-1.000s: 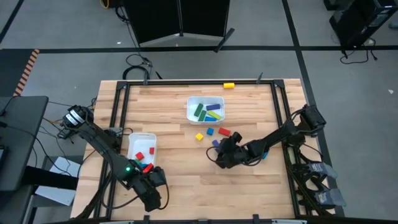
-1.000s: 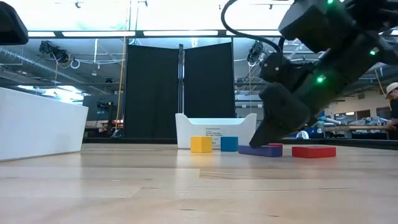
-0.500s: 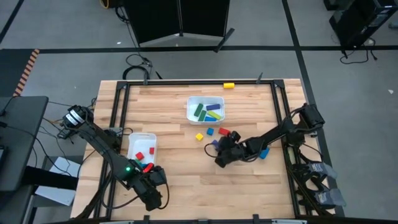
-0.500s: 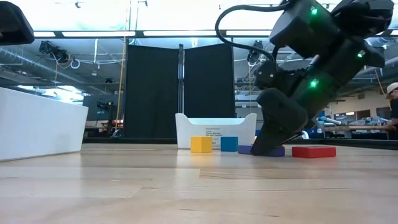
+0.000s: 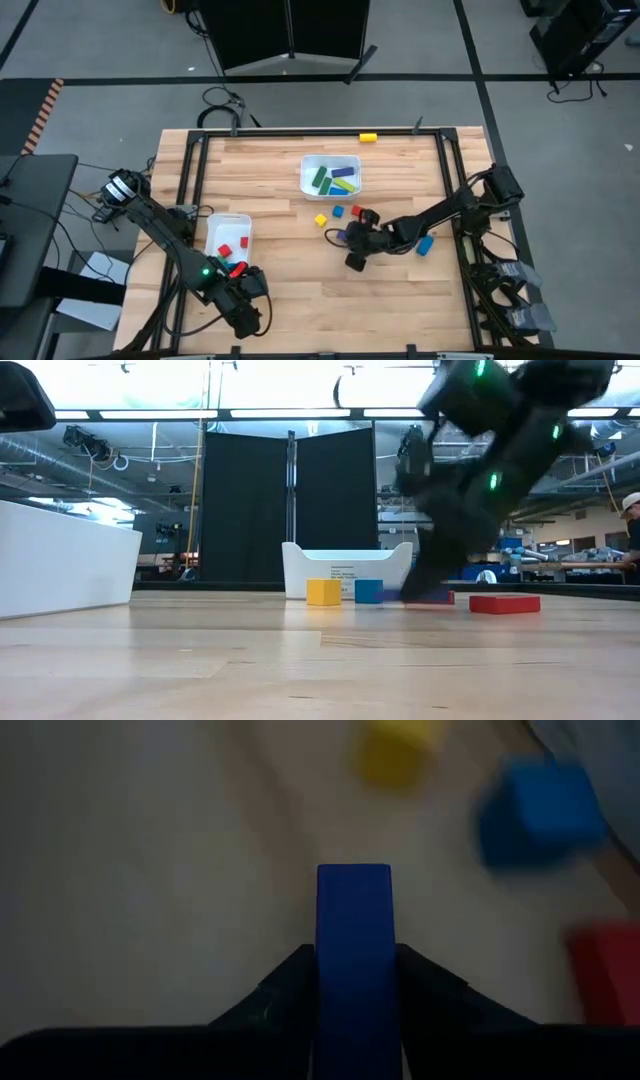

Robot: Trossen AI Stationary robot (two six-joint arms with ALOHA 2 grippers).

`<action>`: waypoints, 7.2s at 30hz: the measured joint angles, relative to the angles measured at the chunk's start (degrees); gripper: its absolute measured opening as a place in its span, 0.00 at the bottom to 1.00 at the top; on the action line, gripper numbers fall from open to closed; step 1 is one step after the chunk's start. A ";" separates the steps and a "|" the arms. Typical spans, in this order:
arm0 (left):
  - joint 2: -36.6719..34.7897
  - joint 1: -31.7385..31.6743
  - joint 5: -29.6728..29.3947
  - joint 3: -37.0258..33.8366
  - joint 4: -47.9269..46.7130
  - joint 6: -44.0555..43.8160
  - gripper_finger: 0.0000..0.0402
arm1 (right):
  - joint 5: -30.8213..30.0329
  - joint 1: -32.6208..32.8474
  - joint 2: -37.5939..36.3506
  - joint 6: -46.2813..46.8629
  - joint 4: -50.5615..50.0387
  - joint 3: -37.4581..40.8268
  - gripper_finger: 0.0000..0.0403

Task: Sort blocks by size
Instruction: Put the rectangular violet block into the top white bin, then put the square yellow block into the bottom white bin

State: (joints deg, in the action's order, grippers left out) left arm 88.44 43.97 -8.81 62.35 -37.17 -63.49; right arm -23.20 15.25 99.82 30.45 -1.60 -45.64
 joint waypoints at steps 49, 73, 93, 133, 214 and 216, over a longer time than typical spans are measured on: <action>9.16 7.42 17.24 0.44 -2.43 -22.11 0.59 | 5.38 -25.40 -3.42 -27.45 15.69 -10.00 0.69; 9.18 5.75 31.02 0.44 -2.30 -20.76 0.60 | 5.47 -23.42 -3.42 -26.09 16.08 -10.00 0.66; 9.11 4.34 13.48 0.44 -6.42 -13.20 0.92 | 5.42 -23.46 -3.42 -27.23 16.39 -10.00 0.64; 15.88 4.49 16.63 1.72 -2.85 -12.49 0.81 | 5.34 -23.53 -3.46 -27.24 16.52 -10.00 0.62; 11.94 5.57 -14.47 24.32 -34.53 -15.04 0.34 | 3.93 -20.80 -4.34 -34.39 23.47 -9.99 0.59; 10.18 5.21 -17.58 23.69 -39.59 -16.57 0.34 | 3.33 -20.71 -6.04 -35.46 22.39 -9.98 0.59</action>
State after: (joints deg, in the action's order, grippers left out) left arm 98.63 49.19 -26.39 86.04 -76.76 -80.06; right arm -19.88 -5.45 93.77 -5.00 20.79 -55.62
